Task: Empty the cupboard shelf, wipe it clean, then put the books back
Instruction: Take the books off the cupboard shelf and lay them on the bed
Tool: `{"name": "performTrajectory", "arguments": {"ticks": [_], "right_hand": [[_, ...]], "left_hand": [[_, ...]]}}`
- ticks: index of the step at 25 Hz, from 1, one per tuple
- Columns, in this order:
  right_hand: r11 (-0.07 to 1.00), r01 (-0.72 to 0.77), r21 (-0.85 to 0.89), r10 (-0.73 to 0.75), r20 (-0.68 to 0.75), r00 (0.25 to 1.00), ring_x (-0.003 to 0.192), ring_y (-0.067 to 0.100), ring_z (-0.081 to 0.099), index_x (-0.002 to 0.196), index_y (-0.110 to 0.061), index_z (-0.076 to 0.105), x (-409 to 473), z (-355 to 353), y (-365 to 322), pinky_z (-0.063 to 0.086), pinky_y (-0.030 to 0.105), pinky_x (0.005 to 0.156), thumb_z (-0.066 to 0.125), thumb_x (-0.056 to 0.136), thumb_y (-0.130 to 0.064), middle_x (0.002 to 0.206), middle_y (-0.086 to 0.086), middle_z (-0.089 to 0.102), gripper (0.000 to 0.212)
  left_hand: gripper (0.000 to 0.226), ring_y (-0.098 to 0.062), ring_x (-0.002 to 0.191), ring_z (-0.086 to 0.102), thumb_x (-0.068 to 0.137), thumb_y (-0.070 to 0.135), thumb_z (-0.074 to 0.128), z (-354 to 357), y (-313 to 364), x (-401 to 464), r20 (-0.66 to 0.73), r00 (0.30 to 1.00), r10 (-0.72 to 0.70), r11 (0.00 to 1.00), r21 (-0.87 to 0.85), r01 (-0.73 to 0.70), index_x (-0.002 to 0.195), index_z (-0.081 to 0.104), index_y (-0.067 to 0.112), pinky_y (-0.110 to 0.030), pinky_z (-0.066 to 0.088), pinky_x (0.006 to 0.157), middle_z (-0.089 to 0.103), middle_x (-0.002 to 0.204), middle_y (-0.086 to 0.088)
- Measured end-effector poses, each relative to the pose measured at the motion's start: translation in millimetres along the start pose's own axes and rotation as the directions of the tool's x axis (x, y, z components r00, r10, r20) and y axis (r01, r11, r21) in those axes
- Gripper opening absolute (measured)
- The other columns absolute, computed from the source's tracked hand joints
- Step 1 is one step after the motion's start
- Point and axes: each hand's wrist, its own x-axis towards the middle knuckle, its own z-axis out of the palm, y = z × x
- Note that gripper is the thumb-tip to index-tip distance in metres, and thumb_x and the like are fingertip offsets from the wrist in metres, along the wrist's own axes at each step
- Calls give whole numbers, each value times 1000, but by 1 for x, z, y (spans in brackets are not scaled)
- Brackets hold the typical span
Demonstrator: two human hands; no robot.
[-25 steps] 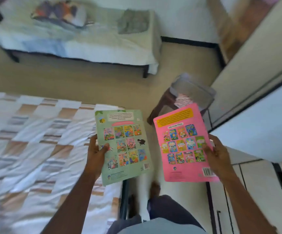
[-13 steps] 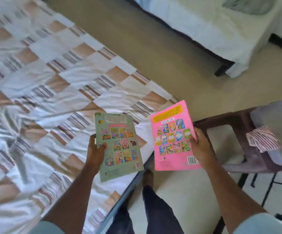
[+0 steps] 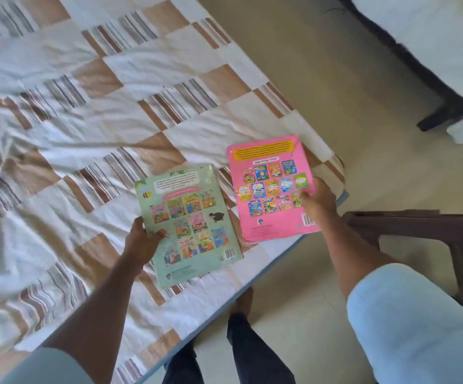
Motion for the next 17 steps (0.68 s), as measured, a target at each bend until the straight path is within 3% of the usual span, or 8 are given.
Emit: {"name": "performTrajectory", "arguments": {"ticks": [2, 5, 8, 10, 12, 15, 17], "right_hand": [[998, -28, -61, 23, -74, 997, 109, 38, 65, 125, -13, 59, 2, 8, 2, 51, 41, 85, 60, 93, -17, 118, 15, 69, 32], [991, -39, -127, 28, -84, 996, 114, 40, 61, 130, -15, 56, 1, 15, 1, 53, 48, 86, 63, 95, -18, 122, 15, 65, 36], [948, -45, -314, 32, -46, 998, 132, 38, 45, 143, -22, 45, -8, 26, -1, 46, 55, 100, 60, 97, -25, 143, 12, 47, 49], [911, 17, -412, -22, -7, 1000, 142, 34, 35, 149, -22, 38, -16, 33, -4, 36, 57, 110, 60, 97, -30, 156, 8, 32, 57], [896, 57, -441, -68, -11, 998, 149, 29, 26, 151, -21, 35, -27, 36, -10, 28, 59, 116, 58, 97, -36, 162, 6, 24, 61], [893, 98, -439, -134, -53, 990, 155, 23, 13, 157, -20, 25, -52, 19, -27, 17, 60, 120, 51, 99, -41, 168, 3, 14, 66], [884, 116, -453, -194, -130, 972, 156, 18, 11, 159, -22, 20, -76, -10, -41, 14, 62, 120, 46, 100, -40, 169, -1, 13, 67]], "left_hand": [[57, -29, 96, 64, 83, 0, 73, 7, 3, 2, 11, 997, 77, 985, 157, -78, 132, 47, 10, -43, 57, 81, 65, 111, -3], [60, -33, 101, 61, 75, 4, 74, 17, -3, 11, -14, 979, 204, 933, 305, -190, 129, 45, 7, -44, 56, 81, 62, 112, -10], [63, -35, 108, 51, 79, -1, 69, 21, -2, 5, -20, 989, 145, 930, 344, -130, 135, 40, 6, -48, 52, 88, 46, 119, -16], [68, -39, 121, 48, 82, 5, 70, 23, 5, -3, -17, 985, 173, 899, 411, -151, 140, 34, 6, -50, 49, 94, 41, 128, -17], [81, -41, 141, 33, 90, 22, 69, 21, 16, -9, 38, 962, 269, 831, 495, -252, 153, 20, 6, -52, 39, 108, 30, 152, -20], [88, -32, 155, 3, 99, 43, 54, 24, 58, -31, 182, 863, 471, 673, 559, -485, 160, 0, 9, -50, 18, 122, -3, 168, -12], [85, -32, 155, 0, 99, 49, 46, 29, 99, -55, 289, 713, 639, 494, 556, -668, 160, 4, 7, -51, 17, 123, -1, 168, -13]]}}
